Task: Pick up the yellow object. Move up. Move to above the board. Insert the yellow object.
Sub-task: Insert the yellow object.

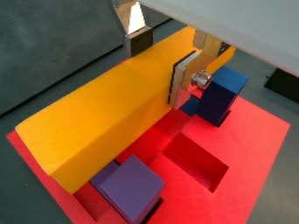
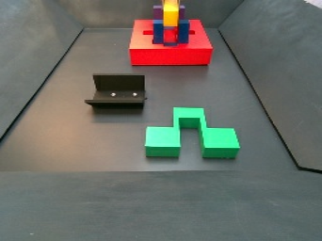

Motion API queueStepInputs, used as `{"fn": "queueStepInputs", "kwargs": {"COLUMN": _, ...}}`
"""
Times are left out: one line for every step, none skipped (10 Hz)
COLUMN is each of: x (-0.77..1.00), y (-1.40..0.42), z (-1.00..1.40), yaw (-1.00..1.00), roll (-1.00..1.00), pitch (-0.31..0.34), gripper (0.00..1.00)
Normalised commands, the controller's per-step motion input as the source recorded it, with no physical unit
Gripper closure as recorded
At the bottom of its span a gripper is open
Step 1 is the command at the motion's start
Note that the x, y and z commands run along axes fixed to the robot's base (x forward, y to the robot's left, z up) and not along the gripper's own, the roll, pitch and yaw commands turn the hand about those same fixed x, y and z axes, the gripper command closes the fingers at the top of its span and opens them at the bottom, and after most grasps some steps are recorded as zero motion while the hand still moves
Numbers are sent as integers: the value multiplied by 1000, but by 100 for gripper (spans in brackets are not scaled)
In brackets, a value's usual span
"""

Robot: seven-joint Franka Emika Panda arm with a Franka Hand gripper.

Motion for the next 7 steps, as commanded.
{"fn": "queueStepInputs", "kwargs": {"x": 80, "y": -57, "z": -6, "yaw": 269, "roll": 0, "pitch": 0, "gripper": 100}}
{"fn": "queueStepInputs", "kwargs": {"x": 0, "y": -77, "z": 0, "yaw": 143, "roll": 0, "pitch": 0, "gripper": 100}}
{"fn": "queueStepInputs", "kwargs": {"x": 0, "y": -66, "z": -51, "yaw": 157, "roll": 46, "pitch": 0, "gripper": 100}}
{"fn": "queueStepInputs", "kwargs": {"x": 0, "y": -69, "z": -103, "yaw": 163, "roll": 64, "pitch": 0, "gripper": 100}}
{"fn": "queueStepInputs", "kwargs": {"x": 0, "y": -60, "z": -151, "yaw": 183, "roll": 81, "pitch": 0, "gripper": 100}}
{"fn": "queueStepInputs", "kwargs": {"x": 0, "y": -57, "z": -191, "yaw": 191, "roll": 101, "pitch": 0, "gripper": 100}}
{"fn": "queueStepInputs", "kwargs": {"x": 0, "y": -69, "z": -157, "yaw": 169, "roll": 87, "pitch": 0, "gripper": 100}}
